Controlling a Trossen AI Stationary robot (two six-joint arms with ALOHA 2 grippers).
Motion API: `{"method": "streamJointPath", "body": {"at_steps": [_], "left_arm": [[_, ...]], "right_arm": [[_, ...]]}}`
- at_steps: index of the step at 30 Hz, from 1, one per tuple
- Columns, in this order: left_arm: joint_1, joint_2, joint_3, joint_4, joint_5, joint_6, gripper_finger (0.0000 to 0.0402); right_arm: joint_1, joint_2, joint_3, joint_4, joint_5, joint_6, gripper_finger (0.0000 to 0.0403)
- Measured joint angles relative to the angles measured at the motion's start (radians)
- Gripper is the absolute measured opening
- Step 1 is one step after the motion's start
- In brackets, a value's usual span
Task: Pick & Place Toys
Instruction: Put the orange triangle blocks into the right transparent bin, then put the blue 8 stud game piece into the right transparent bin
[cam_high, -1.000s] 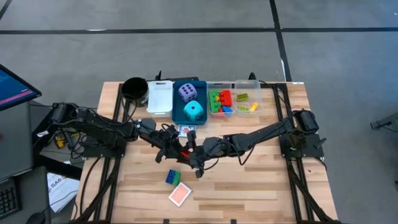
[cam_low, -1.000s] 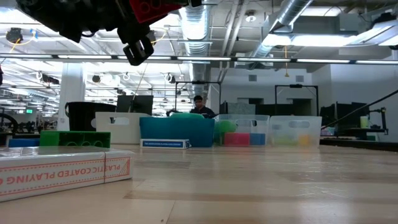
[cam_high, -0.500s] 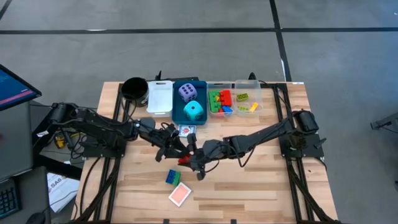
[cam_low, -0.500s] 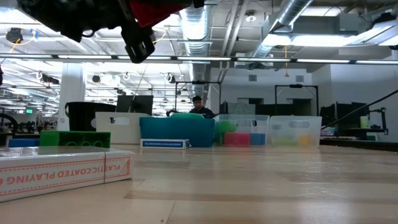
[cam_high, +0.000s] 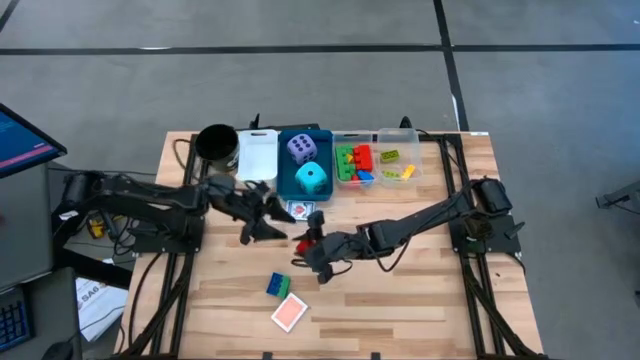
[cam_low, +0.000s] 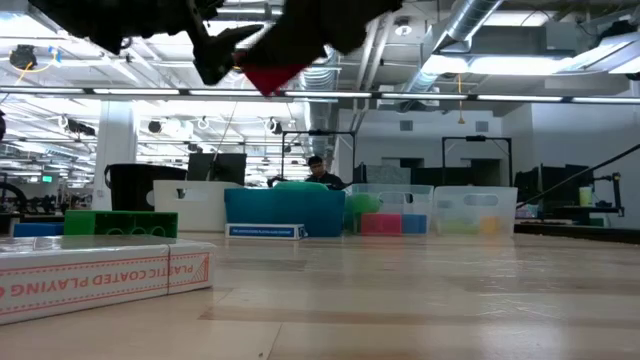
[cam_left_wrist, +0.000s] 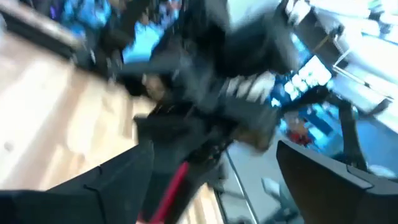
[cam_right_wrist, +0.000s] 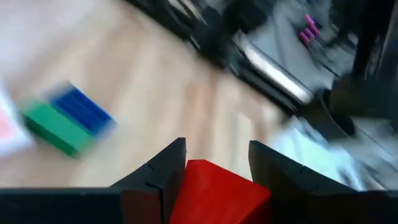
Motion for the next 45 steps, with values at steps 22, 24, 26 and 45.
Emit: {"method": "streamJointPath", "body": {"at_steps": [22,24,26,45], "left_arm": [[0.111,-0.278,0.0,-0.268,-0.002,0.005,0.0341],[0.111,-0.278,0.0,-0.284,-0.002,0.005,0.0341],[0.111,-0.277,0.0,-0.283,-0.002,0.011,0.0341],[0.11,-0.277,0.0,-0.295,-0.002,0.024,0.0341]], "right_arm": [[-0.498,-0.299,-0.085,-0.906,0.383,0.623,0.0169],[-0.566,-0.326,-0.113,-0.862,0.319,0.621,0.0164],[-0.626,-0.342,-0.138,-0.843,0.253,0.62,0.0158],[-0.749,-0.313,-0.184,-0.848,0.129,0.706,0.0266]]}}
